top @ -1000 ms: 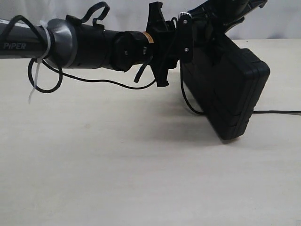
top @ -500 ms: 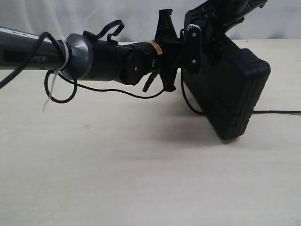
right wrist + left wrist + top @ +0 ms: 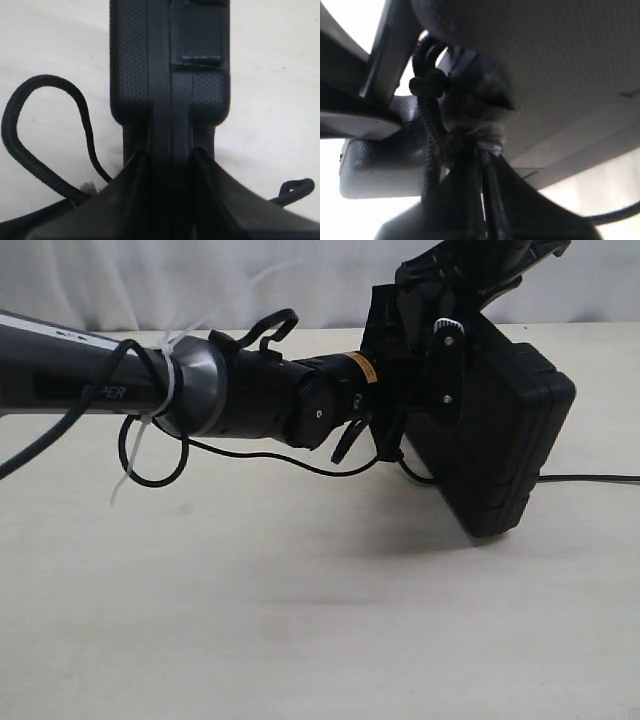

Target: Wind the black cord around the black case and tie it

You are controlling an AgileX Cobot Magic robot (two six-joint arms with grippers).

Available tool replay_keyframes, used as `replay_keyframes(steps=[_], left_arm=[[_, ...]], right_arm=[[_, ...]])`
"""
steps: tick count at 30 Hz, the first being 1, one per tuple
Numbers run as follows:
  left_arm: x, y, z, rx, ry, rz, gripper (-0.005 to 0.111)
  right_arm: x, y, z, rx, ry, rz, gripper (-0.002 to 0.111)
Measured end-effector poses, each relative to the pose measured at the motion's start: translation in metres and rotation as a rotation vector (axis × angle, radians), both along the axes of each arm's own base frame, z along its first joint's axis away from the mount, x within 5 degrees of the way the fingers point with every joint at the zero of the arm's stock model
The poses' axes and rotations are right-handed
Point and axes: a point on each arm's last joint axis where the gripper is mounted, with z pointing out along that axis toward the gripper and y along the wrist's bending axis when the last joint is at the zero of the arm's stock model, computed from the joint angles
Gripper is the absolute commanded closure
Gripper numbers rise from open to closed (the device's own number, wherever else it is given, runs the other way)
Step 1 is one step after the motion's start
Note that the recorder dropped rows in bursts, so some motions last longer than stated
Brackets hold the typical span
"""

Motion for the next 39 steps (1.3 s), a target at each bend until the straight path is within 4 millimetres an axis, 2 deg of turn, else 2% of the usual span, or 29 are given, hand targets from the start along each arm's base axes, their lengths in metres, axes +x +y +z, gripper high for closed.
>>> replay_keyframes(steps=[9, 11, 15, 17, 23, 28, 33, 39], left_arm=[[-0.006, -0.007, 0.000, -0.050, 0.019, 0.010, 0.106], [-0.008, -0.009, 0.000, -0.086, 0.035, 0.022, 0.098], [-0.009, -0.011, 0.018, -0.162, -0.024, 0.037, 0.063], [-0.009, -0.010, 0.025, -0.200, -0.007, 0.061, 0.055], [-0.016, -0.006, 0.033, -0.187, 0.110, 0.094, 0.055], [-0.022, 0.003, 0.050, -0.142, 0.216, 0.054, 0.056], [-0.007, 0.032, 0.058, -0.169, 0.351, 0.121, 0.056], [0.018, 0.073, 0.053, -0.194, 0.510, 0.242, 0.056]], right_arm=[[0.000, -0.001, 0.001, 0.006, 0.000, -0.004, 0.104], [0.000, -0.001, 0.001, 0.008, 0.000, -0.004, 0.104], [0.000, -0.001, 0.001, 0.006, 0.000, -0.002, 0.104], [0.000, 0.000, 0.001, 0.006, 0.000, 0.000, 0.104], [0.000, 0.000, 0.001, 0.008, -0.002, 0.000, 0.104], [0.000, 0.000, 0.001, 0.008, -0.002, 0.000, 0.104], [0.000, 0.000, 0.001, 0.008, -0.002, 0.000, 0.103], [0.000, 0.001, 0.001, 0.008, -0.002, 0.002, 0.081]])
